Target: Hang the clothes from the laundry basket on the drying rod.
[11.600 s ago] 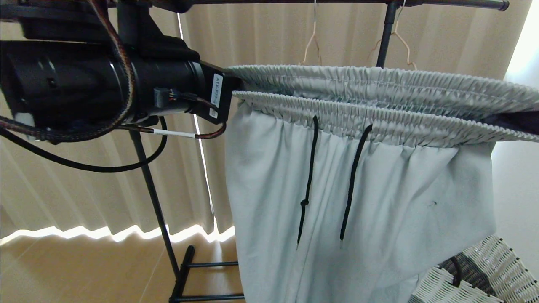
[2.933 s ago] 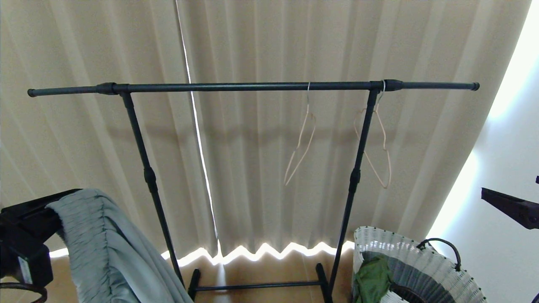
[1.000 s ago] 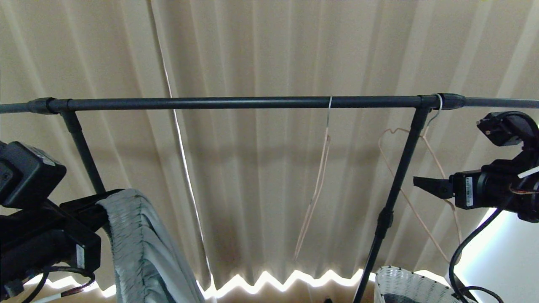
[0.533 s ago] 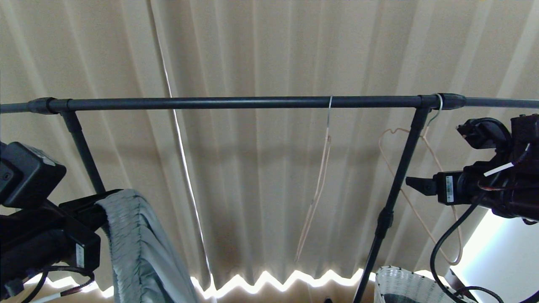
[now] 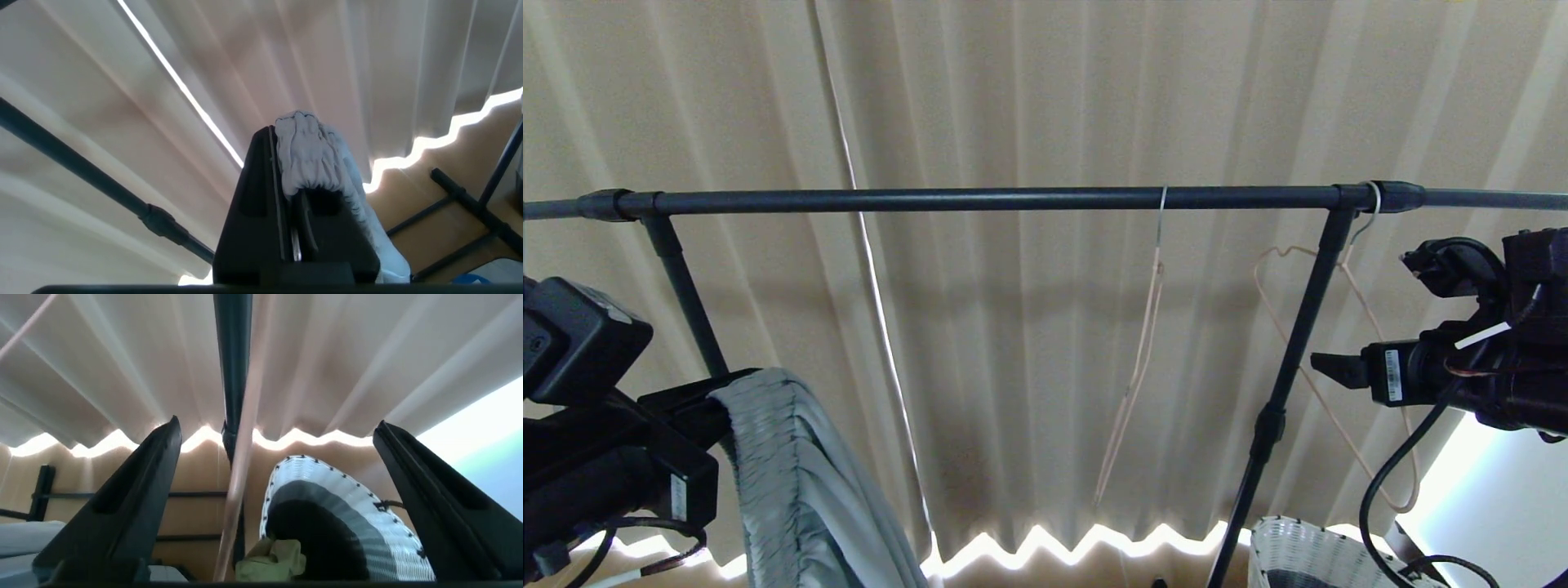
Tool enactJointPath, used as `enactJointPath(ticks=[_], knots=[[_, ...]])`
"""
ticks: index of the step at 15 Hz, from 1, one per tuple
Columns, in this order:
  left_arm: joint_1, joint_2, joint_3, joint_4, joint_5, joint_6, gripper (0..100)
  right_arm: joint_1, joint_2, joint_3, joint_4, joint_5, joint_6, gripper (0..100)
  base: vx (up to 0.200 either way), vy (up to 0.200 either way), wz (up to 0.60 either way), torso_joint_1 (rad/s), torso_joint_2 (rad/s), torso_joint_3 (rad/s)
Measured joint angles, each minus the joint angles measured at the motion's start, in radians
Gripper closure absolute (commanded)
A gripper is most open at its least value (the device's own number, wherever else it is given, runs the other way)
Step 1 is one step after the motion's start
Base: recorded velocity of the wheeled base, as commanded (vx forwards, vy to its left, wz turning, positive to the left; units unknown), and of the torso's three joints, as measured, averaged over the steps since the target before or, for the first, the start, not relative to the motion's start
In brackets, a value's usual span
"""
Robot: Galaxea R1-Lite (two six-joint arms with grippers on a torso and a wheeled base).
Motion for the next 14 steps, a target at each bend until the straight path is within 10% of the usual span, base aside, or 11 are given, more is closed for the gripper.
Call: enactJointPath(ticks=[1, 14], knots=[[0.000, 0.000, 0.000, 0.000, 0.000, 0.000, 100, 0.005, 0.001, 0.000, -0.001, 0.000, 0.000, 100, 0.000, 0.000, 0.00, 0.000, 0.00, 0.000], [-0.001, 0.001, 0.007, 0.000, 0.000, 0.003, 100, 0.018, -0.063, 0.011, -0.011, -0.024, -0.018, 100, 0.000, 0.000, 0.00, 0.000, 0.00, 0.000]])
